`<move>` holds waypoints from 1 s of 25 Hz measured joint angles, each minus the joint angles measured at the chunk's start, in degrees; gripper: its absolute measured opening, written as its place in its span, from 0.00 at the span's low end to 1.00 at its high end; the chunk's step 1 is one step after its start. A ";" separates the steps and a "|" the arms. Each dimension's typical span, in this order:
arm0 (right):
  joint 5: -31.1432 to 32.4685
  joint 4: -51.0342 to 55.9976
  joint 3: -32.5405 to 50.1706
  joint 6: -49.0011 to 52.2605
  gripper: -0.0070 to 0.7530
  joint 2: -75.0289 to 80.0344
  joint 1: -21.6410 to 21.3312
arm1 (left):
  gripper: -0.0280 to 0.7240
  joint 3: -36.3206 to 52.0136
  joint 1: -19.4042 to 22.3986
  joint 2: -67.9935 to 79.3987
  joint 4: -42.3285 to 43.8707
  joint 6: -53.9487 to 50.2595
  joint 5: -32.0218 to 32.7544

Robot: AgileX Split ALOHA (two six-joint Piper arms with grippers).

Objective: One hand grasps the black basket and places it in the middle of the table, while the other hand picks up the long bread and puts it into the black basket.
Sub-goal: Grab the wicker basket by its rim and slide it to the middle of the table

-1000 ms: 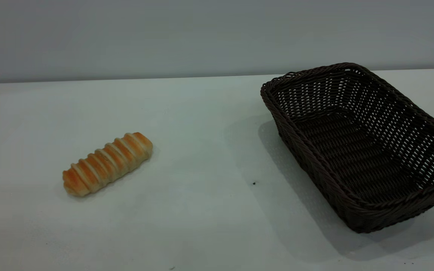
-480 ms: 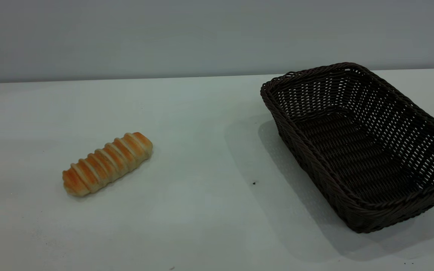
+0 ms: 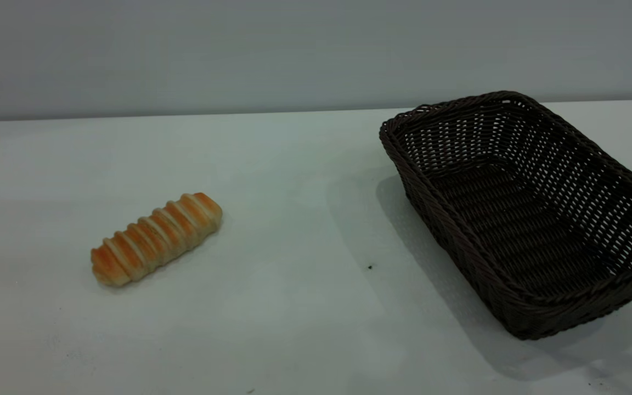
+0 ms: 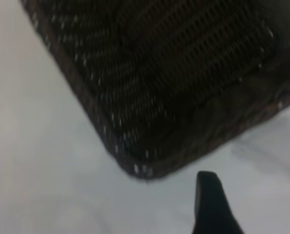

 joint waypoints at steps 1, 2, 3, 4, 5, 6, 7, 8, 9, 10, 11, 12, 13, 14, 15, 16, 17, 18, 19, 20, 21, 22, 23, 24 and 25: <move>-1.66 1.36 0.00 0.00 0.61 1.68 0.00 | 0.52 0.00 0.00 0.00 0.00 0.00 -0.15; -3.29 2.73 0.00 0.00 0.61 3.08 0.00 | 0.52 0.00 0.00 0.00 0.00 0.00 -0.26; -4.47 4.04 0.00 0.00 0.61 4.73 0.00 | 0.52 0.00 0.00 0.00 0.00 0.00 -0.36; -5.91 5.80 0.00 0.00 0.61 6.45 0.00 | 0.52 0.00 0.00 0.00 0.00 0.00 -0.44; -7.25 7.88 0.00 0.00 0.61 7.97 0.00 | 0.52 0.00 0.00 0.00 0.00 0.00 -0.61; -8.60 10.20 0.00 0.00 0.61 9.89 0.00 | 0.52 0.00 0.00 0.00 0.00 -0.02 -0.69; -9.55 12.24 0.00 0.00 0.61 11.77 0.00 | 0.52 0.00 0.00 0.00 0.00 -0.14 -0.82; -10.72 14.61 0.00 0.00 0.61 13.53 0.00 | 0.52 0.00 0.00 0.00 0.00 -0.14 -0.86; -11.77 16.84 -0.06 -0.26 0.61 14.95 0.00 | 0.52 0.00 0.00 0.00 0.00 -0.14 -0.97; -12.57 18.48 -0.09 -0.54 0.61 16.53 0.00 | 0.52 0.00 0.00 0.00 0.00 -0.14 -0.97; -13.29 20.23 -0.09 -0.75 0.61 17.97 0.00 | 0.52 0.00 0.00 0.00 0.00 -0.14 -0.99; -13.67 21.56 -0.12 -1.00 0.61 19.02 0.00 | 0.52 0.00 0.00 0.00 0.00 -0.14 -0.99; -13.92 22.72 -0.12 -1.30 0.61 20.09 0.00 | 0.52 0.00 0.00 0.00 0.00 -0.14 -0.99; -13.93 23.31 -0.16 -1.57 0.61 20.98 0.00 | 0.52 0.00 0.00 0.00 0.00 -0.14 -0.99; -13.93 23.76 -0.23 -1.81 0.61 21.61 0.00 | 0.52 0.00 0.00 0.00 0.00 -0.14 -0.99; -13.93 23.99 -0.23 -1.99 0.61 21.93 0.00 | 0.52 0.00 0.00 0.00 0.00 -0.14 -0.99; -13.93 23.98 -0.29 -1.99 0.61 22.06 0.00 | 0.52 0.00 0.00 0.00 0.00 -0.14 -0.99; -13.93 24.09 -0.29 -2.04 0.61 22.06 0.00 | 0.52 0.00 0.00 0.00 0.00 -0.14 -0.99; -13.93 24.15 -0.29 -2.10 0.61 22.06 0.00 | 0.52 0.00 0.00 0.00 0.00 -0.14 -0.99; -13.97 24.15 -0.29 -2.10 0.61 22.06 0.00 | 0.52 0.00 0.00 0.00 0.00 -0.14 -0.99; -13.97 24.27 -0.29 -2.10 0.61 22.06 0.00 | 0.52 0.00 0.00 0.00 0.00 -0.14 -0.99; -14.05 24.61 -0.29 -2.10 0.61 22.11 0.00 | 0.52 0.00 0.00 0.00 0.00 -0.14 -0.99; -14.27 24.99 -0.29 -2.10 0.61 22.18 0.00 | 0.52 0.00 0.00 0.00 0.00 -0.14 -0.99; -14.64 25.22 -0.29 -2.05 0.61 22.24 0.00 | 0.52 0.00 0.00 0.00 0.00 -0.14 -0.99; -15.13 25.48 -0.29 -1.99 0.61 22.29 0.00 | 0.52 0.00 0.00 0.00 0.00 -0.14 -0.99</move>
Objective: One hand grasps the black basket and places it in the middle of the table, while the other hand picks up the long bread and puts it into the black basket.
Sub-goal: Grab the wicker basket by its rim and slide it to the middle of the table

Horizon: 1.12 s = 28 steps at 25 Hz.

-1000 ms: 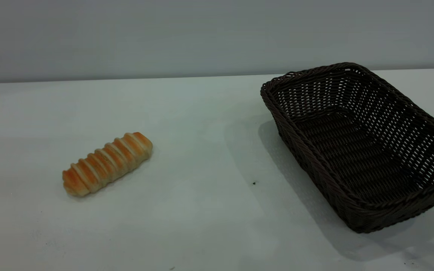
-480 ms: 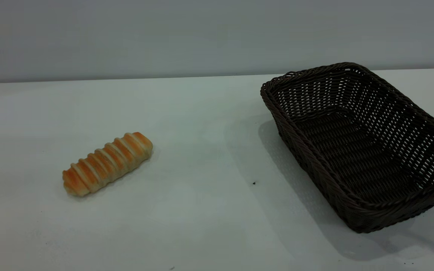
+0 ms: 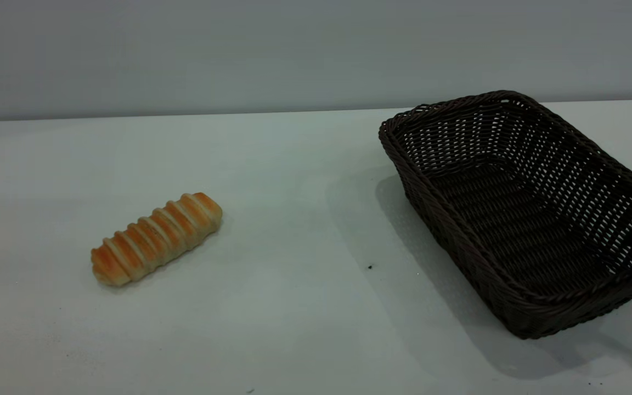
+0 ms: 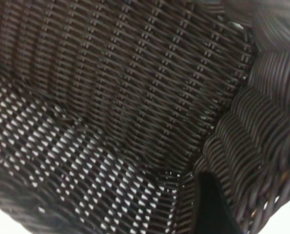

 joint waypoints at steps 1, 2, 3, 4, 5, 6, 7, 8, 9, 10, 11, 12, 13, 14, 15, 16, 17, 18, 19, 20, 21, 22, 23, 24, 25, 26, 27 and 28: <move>-0.66 0.53 0.00 0.05 0.61 0.11 0.00 | 0.52 0.00 0.00 0.00 0.00 0.00 0.00; -1.35 1.33 0.00 0.05 0.61 0.24 0.00 | 0.52 0.00 0.00 0.00 0.00 0.00 0.00; -1.83 1.98 0.00 0.05 0.61 0.60 0.00 | 0.52 0.00 0.00 0.00 0.00 0.00 0.00; -2.28 2.82 -0.07 0.05 0.61 1.17 0.00 | 0.52 0.00 0.00 0.00 0.00 0.00 0.00; -2.63 3.46 -0.20 0.05 0.61 1.89 0.00 | 0.52 0.00 0.00 0.00 0.00 0.00 0.00; -3.10 4.25 -0.26 0.05 0.61 3.03 0.00 | 0.52 0.00 0.00 0.00 0.00 0.00 0.00; -3.45 4.81 -0.38 0.05 0.61 4.42 0.00 | 0.52 0.00 0.00 0.00 0.00 0.00 0.00; -3.58 5.44 -0.38 0.05 0.61 5.93 0.00 | 0.52 0.00 0.00 0.00 0.00 0.00 0.00; -3.77 6.04 -0.38 0.05 0.61 7.17 0.00 | 0.52 0.00 0.00 0.00 0.00 0.00 0.00; -3.99 6.53 -0.57 -0.08 0.61 8.52 0.00 | 0.52 0.00 0.00 0.00 0.00 0.00 0.00; -4.20 6.99 -1.01 -0.41 0.61 9.71 0.00 | 0.52 0.00 0.00 0.00 0.00 0.00 0.00; -4.25 7.30 -1.63 -0.68 0.61 10.59 0.00 | 0.52 0.00 0.00 0.00 0.00 0.00 0.00; -4.37 7.50 -2.16 -1.03 0.61 11.61 0.00 | 0.52 0.00 0.00 0.00 0.00 0.00 0.00; -4.36 7.51 -2.83 -1.22 0.61 12.54 0.00 | 0.52 0.00 0.00 0.00 0.00 0.00 0.00; -4.38 7.51 -3.55 -1.42 0.61 13.37 0.00 | 0.52 0.00 0.00 0.00 0.00 0.00 0.00; -4.38 7.51 -4.32 -1.45 0.60 13.96 0.00 | 0.52 0.00 0.00 0.00 0.00 0.00 0.00; -4.31 7.51 -4.95 -1.50 0.58 14.53 0.00 | 0.52 0.00 0.00 0.00 0.00 0.00 0.00; -4.24 7.51 -5.68 -1.62 0.54 14.94 0.00 | 0.52 0.00 0.00 0.00 0.00 0.00 0.00; -4.24 7.51 -6.31 -1.68 0.49 15.18 0.00 | 0.52 0.00 0.00 0.00 0.00 0.00 0.00; -4.24 7.51 -6.71 -1.80 0.43 15.31 0.00 | 0.52 0.00 0.00 0.00 0.00 0.00 0.00; -4.24 7.51 -6.95 -1.94 0.35 15.51 0.00 | 0.52 0.00 0.00 0.00 0.00 0.00 0.00; -4.50 7.58 -7.15 -2.14 0.27 15.59 0.00 | 0.52 0.00 0.00 0.00 0.00 0.00 0.00; -4.88 8.46 -7.15 -1.94 0.20 15.64 0.00 | 0.52 0.00 0.00 0.00 0.00 0.00 0.00; -5.14 8.84 -7.31 -2.06 0.16 15.64 0.00 | 0.52 0.00 0.00 0.00 0.00 0.00 0.00; -5.21 8.65 -7.51 -3.07 0.15 15.64 0.00 | 0.52 0.00 0.00 0.00 0.00 0.00 0.00; -5.14 8.60 -7.63 -3.69 0.15 15.64 0.00 | 0.52 0.00 0.00 0.00 0.00 0.00 0.00; -4.98 8.60 -7.75 -4.57 0.15 15.64 0.00 | 0.52 0.00 0.00 0.00 0.00 0.00 0.00; -4.73 8.60 -8.07 -5.95 0.15 15.64 0.00 | 0.52 0.00 0.00 0.00 0.00 0.00 0.13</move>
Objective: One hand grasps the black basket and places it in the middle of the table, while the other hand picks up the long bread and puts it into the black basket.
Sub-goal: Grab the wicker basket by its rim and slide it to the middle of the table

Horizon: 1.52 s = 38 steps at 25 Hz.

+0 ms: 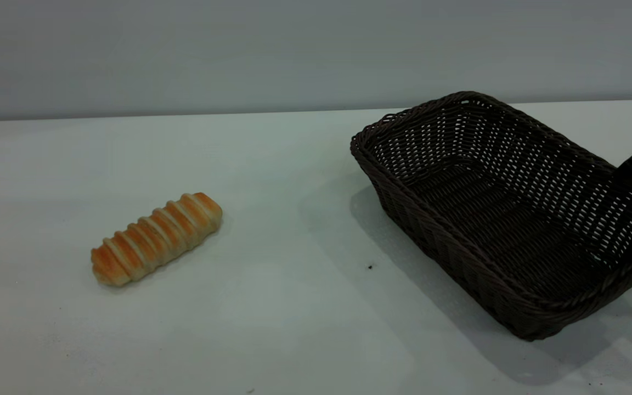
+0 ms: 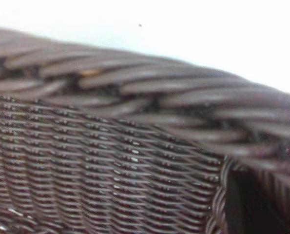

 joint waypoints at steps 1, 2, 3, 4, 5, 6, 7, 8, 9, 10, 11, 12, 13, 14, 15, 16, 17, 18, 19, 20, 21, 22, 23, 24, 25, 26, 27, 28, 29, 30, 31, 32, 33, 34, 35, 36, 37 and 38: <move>0.61 0.00 -0.57 -1.86 0.15 0.02 0.00 | 0.52 0.00 0.00 0.00 0.00 0.00 0.06; 1.48 -0.22 -1.42 -3.89 0.15 0.02 -0.05 | 0.52 0.00 0.00 0.00 0.00 0.00 0.21; 2.96 -0.60 -2.28 -6.65 0.15 0.02 -0.05 | 0.52 0.00 0.00 0.00 0.00 0.00 0.33; 4.55 -0.96 -3.51 -9.64 0.15 0.06 -0.05 | 0.52 0.00 0.00 0.00 0.00 0.00 0.45; 6.82 -1.55 -4.95 -12.61 0.15 0.18 -0.05 | 0.52 0.00 0.00 0.00 0.00 0.00 0.63; 9.52 -2.43 -6.45 -15.02 0.15 0.50 -0.05 | 0.52 0.00 0.00 0.00 0.00 0.00 0.77; 12.59 -3.30 -7.72 -17.38 0.15 0.92 -0.05 | 0.52 0.00 0.00 0.00 0.00 0.00 0.83; 15.23 -4.21 -9.24 -18.96 0.15 1.54 -0.05 | 0.52 0.00 0.00 0.00 0.00 0.00 0.96; 18.37 -4.93 -10.81 -19.76 0.15 2.11 -0.05 | 0.52 0.00 0.00 0.00 0.00 0.00 1.03; 21.24 -5.76 -12.14 -20.20 0.15 2.87 0.09 | 0.52 0.00 0.00 0.00 0.00 0.00 1.09; 23.09 -6.37 -13.65 -20.51 0.15 3.66 0.54 | 0.52 0.00 0.00 0.00 0.00 0.00 1.15; 24.74 -7.27 -15.11 -20.53 0.15 4.54 1.04 | 0.52 0.00 0.00 0.00 0.00 0.00 1.15; 25.81 -8.21 -16.52 -20.53 0.15 5.27 1.64 | 0.52 0.00 0.00 0.00 0.00 0.00 1.15; 26.40 -9.13 -17.67 -20.19 0.15 6.16 2.55 | 0.52 0.00 0.00 0.00 0.00 0.00 1.15; 26.78 -10.33 -19.01 -19.68 0.15 7.01 3.68 | 0.52 0.00 0.00 0.00 0.00 0.00 1.15; 26.99 -11.66 -20.36 -19.28 0.15 7.81 4.75 | 0.52 0.00 0.00 0.00 0.00 0.00 1.15; 27.15 -13.00 -21.51 -18.58 0.15 8.47 6.16 | 0.52 0.00 0.00 0.00 0.00 0.00 1.15; 27.39 -14.20 -22.94 -17.91 0.15 9.20 7.60 | 0.52 0.00 0.00 0.00 0.00 -0.06 1.15; 27.75 -15.57 -24.41 -17.06 0.15 9.92 9.04 | 0.52 0.00 0.00 0.00 0.00 -0.11 1.15; 28.32 -16.86 -26.02 -16.27 0.15 10.63 10.15 | 0.52 0.00 0.00 0.00 0.00 -0.10 1.21; 28.91 -17.86 -27.35 -15.28 0.15 11.55 11.38 | 0.52 0.00 0.00 0.00 0.00 -0.10 1.21; 29.36 -18.55 -28.94 -14.25 0.15 12.53 12.49 | 0.52 0.00 0.00 0.00 0.00 -0.10 1.27; 29.76 -19.33 -30.47 -13.28 0.15 13.49 13.26 | 0.52 0.00 0.00 0.00 0.00 -0.10 1.41; 29.99 -19.88 -31.68 -12.51 0.15 14.27 14.06 | 0.52 0.00 0.00 0.00 0.00 -0.10 1.48; 30.27 -20.26 -33.01 -11.89 0.15 15.10 14.63 | 0.52 0.00 0.00 0.00 0.00 -0.10 1.62; 30.44 -20.40 -34.14 -11.46 0.15 15.84 14.90 | 0.52 0.00 0.00 0.00 0.00 -0.10 1.62; 30.73 -20.47 -35.09 -11.15 0.15 16.35 14.95 | 0.52 0.00 0.00 0.00 0.00 -0.10 1.69; 31.05 -20.60 -35.67 -10.81 0.15 16.70 14.95 | 0.52 0.00 0.00 0.00 0.00 -0.10 1.87; 31.13 -20.66 -36.07 -10.64 0.15 16.92 14.95 | 0.52 0.00 0.00 0.00 0.00 -0.10 2.01; 31.14 -20.79 -36.21 -10.58 0.16 17.05 14.89 | 0.52 0.00 0.00 0.00 0.00 -0.10 2.23; 31.19 -21.23 -36.25 -10.58 0.16 17.07 14.84 | 0.52 0.00 0.00 0.00 0.00 -0.10 2.29; 31.42 -21.68 -36.25 -10.43 0.17 17.12 14.84 | 0.52 0.00 0.00 0.00 0.00 -0.10 2.37; 31.62 -22.57 -36.25 -9.99 0.18 17.12 14.84 | 0.52 0.00 0.00 0.00 0.00 -0.10 2.43; 31.87 -23.40 -36.25 -9.66 0.20 17.12 14.84 | 0.52 0.00 0.00 0.00 0.00 -0.10 2.48; 32.10 -23.91 -36.25 -9.34 0.22 17.12 14.84 | 0.52 0.00 0.00 0.00 0.00 -0.10 2.48; 32.46 -24.25 -36.25 -8.94 0.25 17.12 14.84 | 0.52 0.00 0.00 0.00 0.00 -0.10 2.48; 32.83 -24.54 -36.25 -8.81 0.28 17.12 14.84 | 0.52 0.00 0.00 0.00 0.00 -0.10 2.48; 33.09 -24.84 -36.25 -8.76 0.30 17.12 14.84 | 0.52 0.00 0.00 0.00 0.00 -0.10 2.48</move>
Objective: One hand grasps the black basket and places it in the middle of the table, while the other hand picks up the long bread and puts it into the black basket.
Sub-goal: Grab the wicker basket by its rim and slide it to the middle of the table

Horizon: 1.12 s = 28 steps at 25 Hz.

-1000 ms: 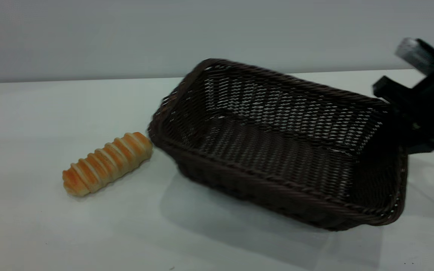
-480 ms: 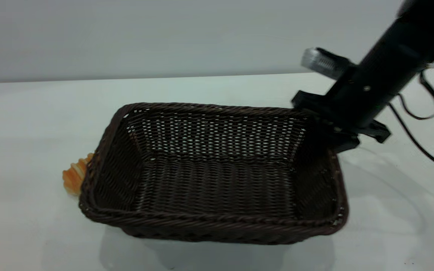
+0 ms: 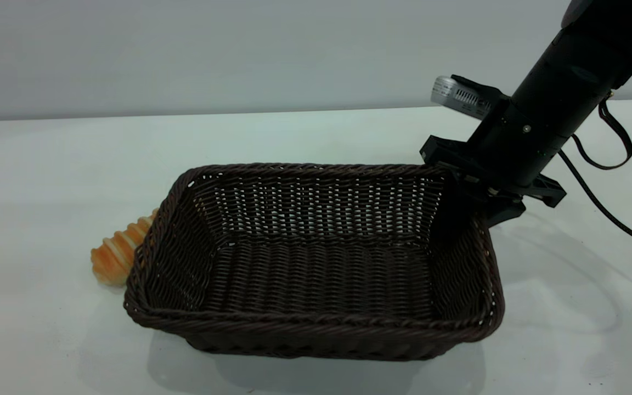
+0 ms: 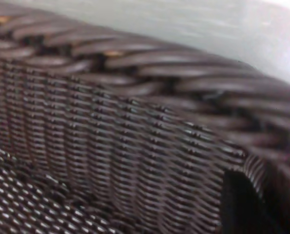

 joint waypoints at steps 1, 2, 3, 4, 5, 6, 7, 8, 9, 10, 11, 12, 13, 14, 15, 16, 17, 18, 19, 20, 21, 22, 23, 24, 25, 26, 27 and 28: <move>0.15 -0.33 0.00 0.15 0.33 0.00 0.00 | 0.52 0.00 0.00 0.00 0.00 0.00 0.00; 0.28 -0.44 0.00 0.23 0.35 0.00 0.00 | 0.52 0.00 0.00 0.00 0.00 0.00 0.00; 0.43 -0.56 0.00 0.23 0.37 0.00 0.00 | 0.52 0.00 0.00 0.00 0.00 0.00 0.00; 0.55 -0.56 0.00 0.28 0.37 0.00 0.00 | 0.52 0.00 0.00 0.00 0.00 0.00 0.00; 0.55 -0.56 0.00 0.28 0.38 0.00 0.00 | 0.52 0.00 0.00 0.00 0.00 0.00 0.00; 0.55 -0.61 0.00 0.28 0.38 0.00 0.00 | 0.52 0.00 0.00 0.00 0.00 0.00 0.00; 0.55 -0.91 0.00 0.28 0.38 0.00 0.00 | 0.52 0.00 0.00 0.00 0.00 0.00 0.00; 0.49 -1.20 0.00 0.33 0.38 0.00 0.00 | 0.52 0.00 0.00 0.00 0.00 0.00 0.00; 0.49 -1.67 -0.02 0.58 0.38 0.00 0.00 | 0.52 0.00 0.00 0.00 0.00 0.00 0.00; 0.49 -2.29 -0.02 0.97 0.39 0.00 0.00 | 0.52 0.00 0.00 0.00 0.00 0.00 0.00; 0.49 -2.75 -0.02 1.32 0.39 0.00 0.00 | 0.52 0.00 0.00 0.00 0.00 0.00 0.00; 0.49 -3.18 -0.02 1.61 0.41 0.00 0.00 | 0.52 0.00 0.00 0.00 0.00 0.00 0.00; 0.49 -3.49 -0.02 1.90 0.42 -0.11 0.00 | 0.52 0.00 0.00 0.00 0.00 0.00 0.00; 0.56 -3.69 -0.02 2.15 0.45 -0.18 0.00 | 0.52 0.00 0.00 0.00 0.00 0.06 0.00; 0.73 -3.74 -0.02 2.29 0.48 -0.39 -0.12 | 0.52 0.00 0.00 0.00 0.00 0.06 0.00; 1.07 -3.81 -0.02 2.31 0.51 -0.75 -0.21 | 0.52 0.00 0.00 0.00 0.00 0.06 0.00; 1.46 -3.92 -0.02 2.36 0.55 -1.26 -0.35 | 0.52 0.00 0.00 0.00 0.00 0.06 0.00; 1.99 -3.92 -0.07 2.36 0.58 -1.70 -0.63 | 0.52 0.00 0.00 0.00 0.00 0.06 0.00; 2.84 -3.92 -0.13 2.42 0.61 -2.33 -0.98 | 0.52 0.00 0.00 0.00 0.00 0.06 0.00; 3.77 -3.98 -0.46 2.57 0.64 -2.86 -1.43 | 0.52 0.00 0.00 0.00 0.00 0.06 0.00; 4.87 -4.05 -0.90 2.63 0.66 -3.42 -1.89 | 0.52 0.00 0.00 0.00 0.00 0.06 0.00; 6.00 -4.10 -1.34 2.69 0.67 -3.85 -2.46 | 0.52 0.00 0.00 0.00 0.00 0.06 0.00; 7.39 -4.36 -1.81 2.73 0.68 -4.45 -3.02 | 0.52 0.00 0.00 0.00 0.00 0.06 0.00; 8.65 -4.44 -2.46 2.73 0.68 -5.04 -3.61 | 0.52 0.00 0.00 0.00 0.06 0.06 0.00; 9.85 -4.50 -3.04 2.73 0.69 -5.53 -4.14 | 0.52 0.00 0.00 0.00 0.33 0.06 0.00; 10.96 -4.50 -3.52 2.73 0.69 -6.13 -4.71 | 0.52 0.00 0.00 0.00 0.98 0.06 0.00; 11.77 -4.67 -4.09 2.73 0.69 -6.73 -5.22 | 0.52 0.00 0.00 0.00 1.68 0.06 0.00; 12.48 -4.99 -4.59 2.73 0.69 -7.37 -5.60 | 0.52 0.00 0.00 0.00 2.32 0.06 0.07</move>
